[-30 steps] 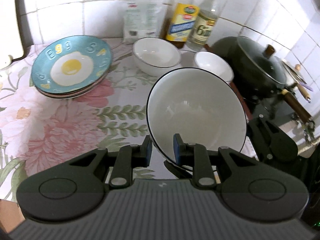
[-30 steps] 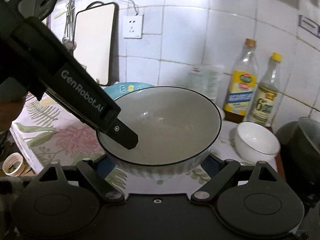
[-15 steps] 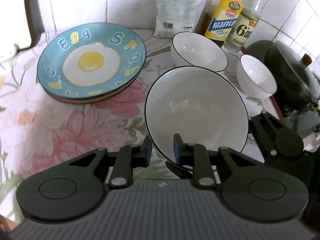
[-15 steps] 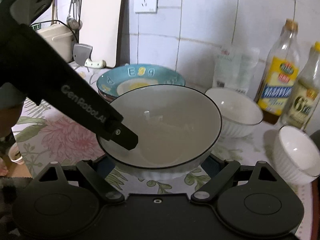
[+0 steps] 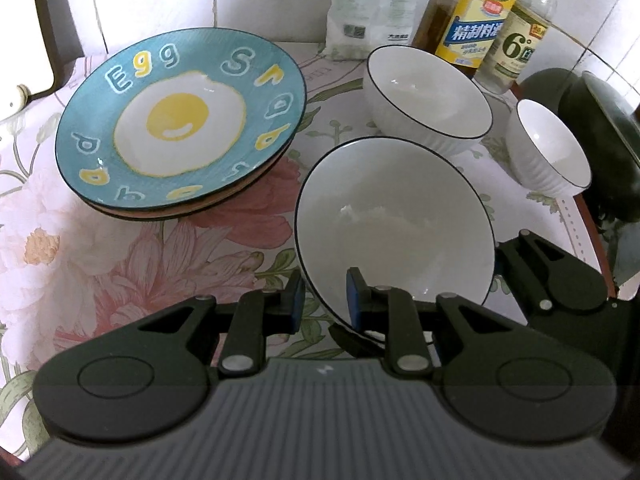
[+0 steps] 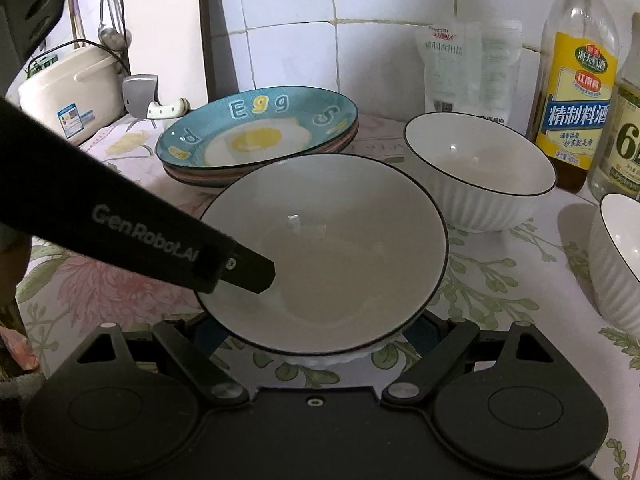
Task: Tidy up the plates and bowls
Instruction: 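Carry the white bowl beside the plate stack, lower it and open both grippers, then move both grippers to a second white bowl near the bottles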
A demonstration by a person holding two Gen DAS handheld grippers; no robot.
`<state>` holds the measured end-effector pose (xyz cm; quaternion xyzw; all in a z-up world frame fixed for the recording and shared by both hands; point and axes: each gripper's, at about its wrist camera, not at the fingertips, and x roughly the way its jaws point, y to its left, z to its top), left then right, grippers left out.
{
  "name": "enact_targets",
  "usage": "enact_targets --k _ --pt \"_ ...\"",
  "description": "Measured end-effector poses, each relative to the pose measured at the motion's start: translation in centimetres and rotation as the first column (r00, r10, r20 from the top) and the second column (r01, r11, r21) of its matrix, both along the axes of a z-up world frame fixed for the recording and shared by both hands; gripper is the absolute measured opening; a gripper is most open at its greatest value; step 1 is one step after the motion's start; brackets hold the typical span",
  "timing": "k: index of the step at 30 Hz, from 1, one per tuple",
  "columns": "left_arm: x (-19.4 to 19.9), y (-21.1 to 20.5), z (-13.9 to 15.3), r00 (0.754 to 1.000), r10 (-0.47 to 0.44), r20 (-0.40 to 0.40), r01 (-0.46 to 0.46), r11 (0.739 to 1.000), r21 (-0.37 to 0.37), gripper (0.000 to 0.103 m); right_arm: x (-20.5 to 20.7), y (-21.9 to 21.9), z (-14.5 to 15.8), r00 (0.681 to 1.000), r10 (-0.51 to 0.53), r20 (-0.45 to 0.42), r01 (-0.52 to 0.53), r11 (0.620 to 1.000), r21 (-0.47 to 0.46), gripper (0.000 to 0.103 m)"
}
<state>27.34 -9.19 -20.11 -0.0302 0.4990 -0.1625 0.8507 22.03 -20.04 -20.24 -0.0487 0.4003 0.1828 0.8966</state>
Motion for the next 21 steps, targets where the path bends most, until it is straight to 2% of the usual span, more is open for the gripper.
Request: enact_targets --k 3,6,8,16,21 --pt "-0.1 0.1 0.3 1.000 0.011 -0.013 -0.011 1.000 -0.004 0.026 0.2 -0.2 0.1 0.999 -0.023 -0.029 0.023 1.000 0.017 0.092" --pt "-1.0 -0.3 1.0 1.000 -0.030 0.006 0.030 0.999 0.010 0.044 -0.2 -0.9 0.7 0.995 -0.068 -0.074 0.071 0.997 0.035 0.092" --pt "-1.8 -0.3 1.6 0.999 -0.039 0.022 0.038 0.999 0.030 0.045 -1.1 -1.6 1.3 0.993 -0.087 -0.084 0.091 0.994 0.052 0.092" --pt "-4.6 0.3 4.8 0.999 -0.045 0.026 0.045 0.998 -0.034 0.052 -5.6 -5.1 5.2 0.989 -0.143 -0.048 0.147 0.983 0.107 0.092" --pt "-6.5 -0.2 7.4 0.996 -0.076 0.048 0.079 0.996 -0.052 0.058 -7.6 -8.3 8.3 0.982 -0.185 -0.047 0.191 0.966 0.174 0.091"
